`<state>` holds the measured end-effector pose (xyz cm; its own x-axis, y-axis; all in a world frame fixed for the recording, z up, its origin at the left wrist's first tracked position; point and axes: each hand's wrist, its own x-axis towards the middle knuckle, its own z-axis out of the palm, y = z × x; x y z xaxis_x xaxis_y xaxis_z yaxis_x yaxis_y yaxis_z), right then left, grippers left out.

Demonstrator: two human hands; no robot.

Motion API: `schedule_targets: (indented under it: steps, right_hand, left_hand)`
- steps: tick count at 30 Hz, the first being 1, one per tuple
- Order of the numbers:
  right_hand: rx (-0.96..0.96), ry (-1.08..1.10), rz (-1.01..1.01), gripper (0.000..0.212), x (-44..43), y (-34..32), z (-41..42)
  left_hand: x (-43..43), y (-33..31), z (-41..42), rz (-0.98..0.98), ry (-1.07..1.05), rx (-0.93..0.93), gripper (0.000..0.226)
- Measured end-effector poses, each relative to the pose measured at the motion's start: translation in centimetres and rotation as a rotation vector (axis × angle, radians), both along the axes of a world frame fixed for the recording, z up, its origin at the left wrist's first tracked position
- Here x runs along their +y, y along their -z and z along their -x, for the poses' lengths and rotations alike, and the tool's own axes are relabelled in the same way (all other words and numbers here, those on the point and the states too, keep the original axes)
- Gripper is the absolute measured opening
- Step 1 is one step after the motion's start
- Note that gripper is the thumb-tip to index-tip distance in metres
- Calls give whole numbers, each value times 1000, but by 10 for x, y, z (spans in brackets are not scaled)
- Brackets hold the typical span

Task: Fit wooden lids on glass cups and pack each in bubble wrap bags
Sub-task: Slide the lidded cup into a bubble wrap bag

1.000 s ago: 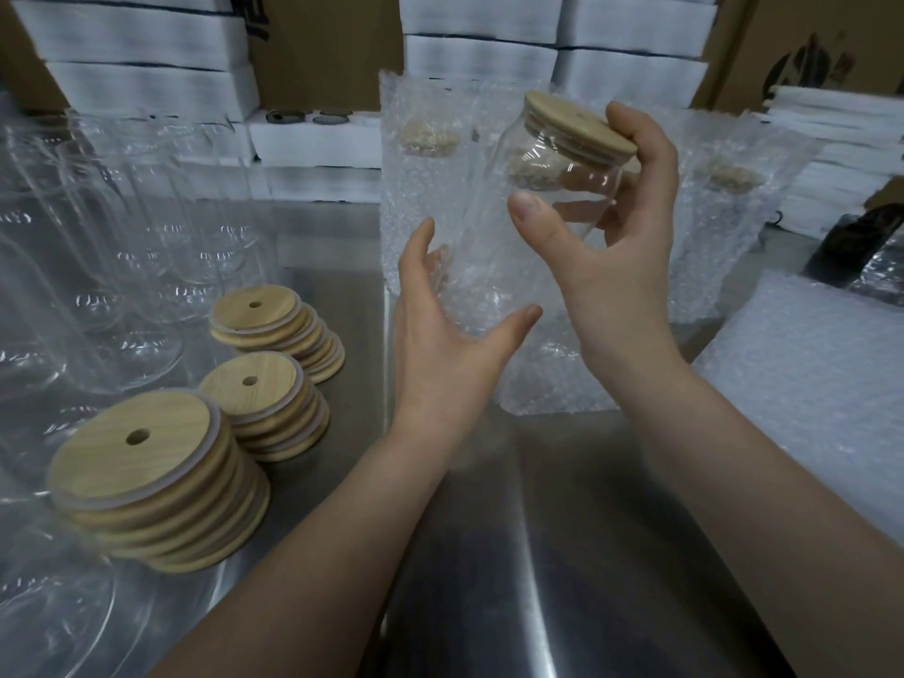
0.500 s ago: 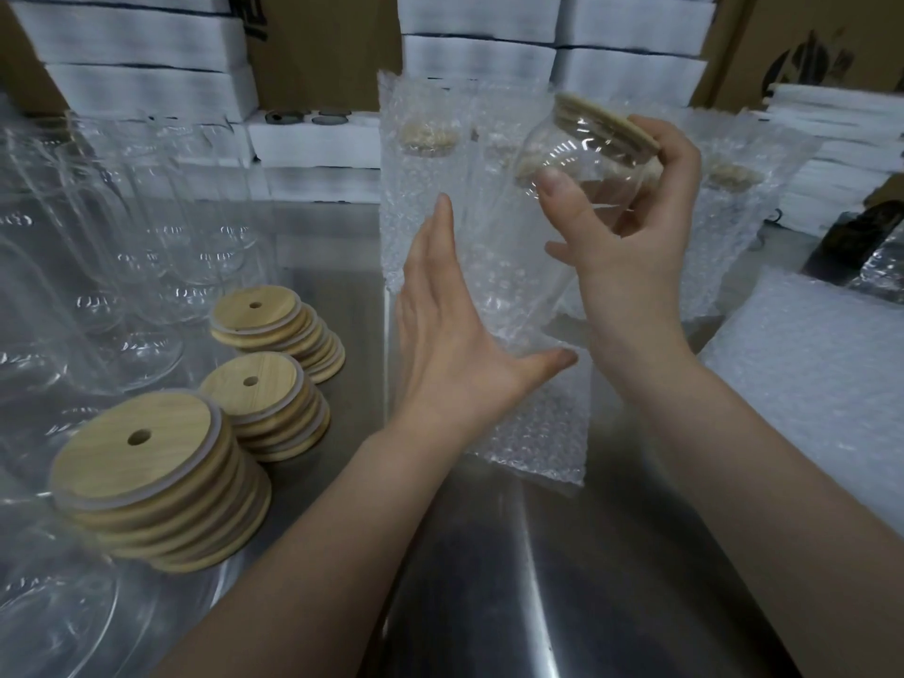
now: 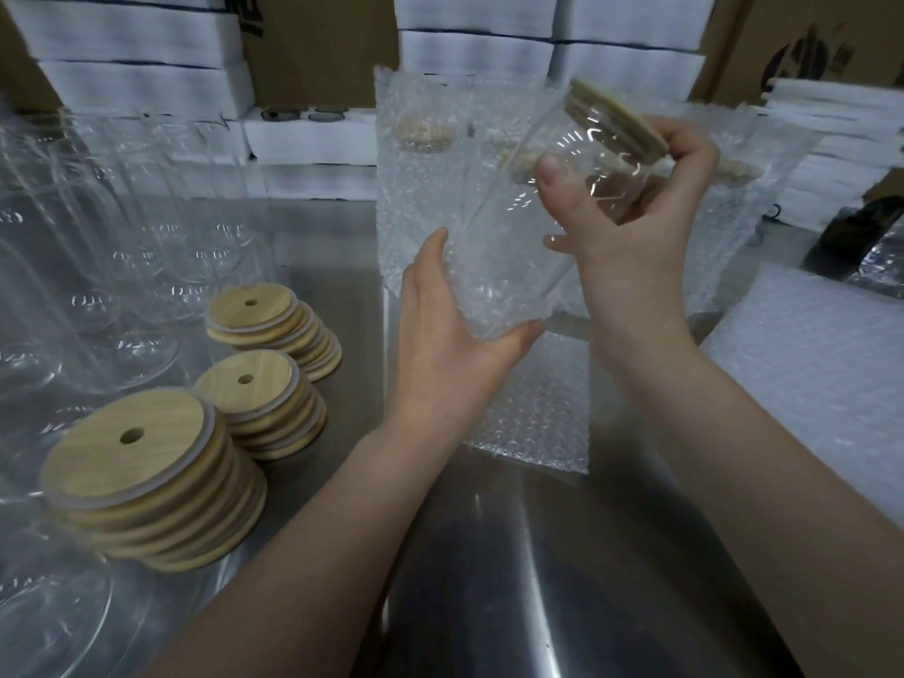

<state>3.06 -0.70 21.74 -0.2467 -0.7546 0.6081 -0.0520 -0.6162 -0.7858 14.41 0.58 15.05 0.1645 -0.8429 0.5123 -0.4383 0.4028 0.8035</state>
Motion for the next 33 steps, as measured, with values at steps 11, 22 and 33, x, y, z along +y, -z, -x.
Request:
schedule_targets:
  steps: [11,22,33]
  right_hand:
    - [141,-37,18,63,3,6,-5]
    - [219,-51,67,61,7,11,-11]
    - [87,77,187,63,8,2,-3]
  left_hand:
    - [8,-7,-1,81,-23,57,102]
    - [2,-3,-2,205,16,101,117]
    - [-7,6,-5,-45,69,-30,145]
